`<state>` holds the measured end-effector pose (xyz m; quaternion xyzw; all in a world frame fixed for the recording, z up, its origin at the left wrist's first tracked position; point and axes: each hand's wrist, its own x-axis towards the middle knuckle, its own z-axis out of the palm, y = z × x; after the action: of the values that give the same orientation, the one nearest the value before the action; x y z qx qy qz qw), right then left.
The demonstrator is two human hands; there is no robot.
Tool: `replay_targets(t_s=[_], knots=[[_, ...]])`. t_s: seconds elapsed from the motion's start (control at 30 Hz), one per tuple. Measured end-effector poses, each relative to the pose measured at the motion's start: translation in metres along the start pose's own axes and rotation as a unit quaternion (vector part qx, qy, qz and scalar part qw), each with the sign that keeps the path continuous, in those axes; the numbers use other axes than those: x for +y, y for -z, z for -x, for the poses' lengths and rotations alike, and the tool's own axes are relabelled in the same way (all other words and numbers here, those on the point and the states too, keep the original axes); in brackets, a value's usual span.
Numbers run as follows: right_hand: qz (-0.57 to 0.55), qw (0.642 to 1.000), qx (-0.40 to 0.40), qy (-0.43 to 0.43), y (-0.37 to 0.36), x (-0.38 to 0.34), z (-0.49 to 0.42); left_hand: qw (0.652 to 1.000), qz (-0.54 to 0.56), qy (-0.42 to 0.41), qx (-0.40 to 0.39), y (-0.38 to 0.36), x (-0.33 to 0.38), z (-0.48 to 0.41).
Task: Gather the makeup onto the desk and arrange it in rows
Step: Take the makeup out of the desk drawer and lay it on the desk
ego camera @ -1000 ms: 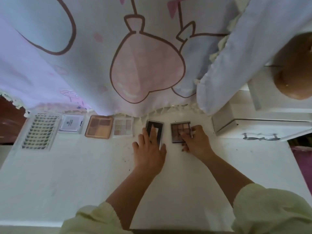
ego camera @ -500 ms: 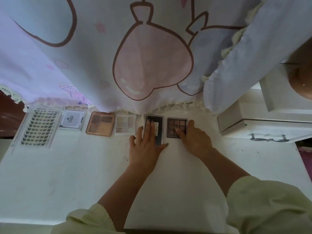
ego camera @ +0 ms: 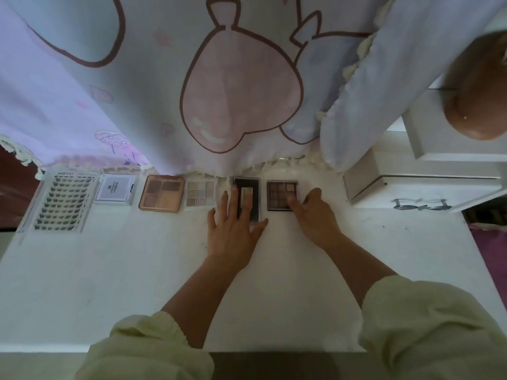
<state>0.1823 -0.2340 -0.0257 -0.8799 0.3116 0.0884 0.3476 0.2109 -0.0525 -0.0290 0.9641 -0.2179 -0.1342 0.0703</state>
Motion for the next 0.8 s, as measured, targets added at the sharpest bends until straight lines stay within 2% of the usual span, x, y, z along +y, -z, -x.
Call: replay_targets(t_s=[0.13,0.4,0.5,0.67,0.73,0.8], knots=[[-0.059,0.998,0.027,0.002,0.005,0.026,0.035,0.995,0.018,-0.038,0.089,-0.006,0.005,0.04],[-0.053,0.996,-0.013,0.077,0.004,0.07,0.129,0.997,0.026,-0.02,0.067,-0.038,0.02,0.14],[-0.004,0.989,-0.011,0.145,0.003,0.091,0.17,0.998,0.018,-0.008,0.051,-0.057,0.02,0.174],[0.144,0.959,-0.063,0.237,-0.016,0.14,0.225,0.999,0.024,-0.001,0.028,-0.079,0.013,0.195],[0.23,0.946,-0.101,0.204,-0.031,0.16,0.231,0.999,0.036,0.004,0.032,-0.081,0.014,0.195],[0.244,0.953,-0.144,0.111,-0.045,0.175,0.229,0.998,0.048,0.004,0.046,-0.085,0.015,0.197]])
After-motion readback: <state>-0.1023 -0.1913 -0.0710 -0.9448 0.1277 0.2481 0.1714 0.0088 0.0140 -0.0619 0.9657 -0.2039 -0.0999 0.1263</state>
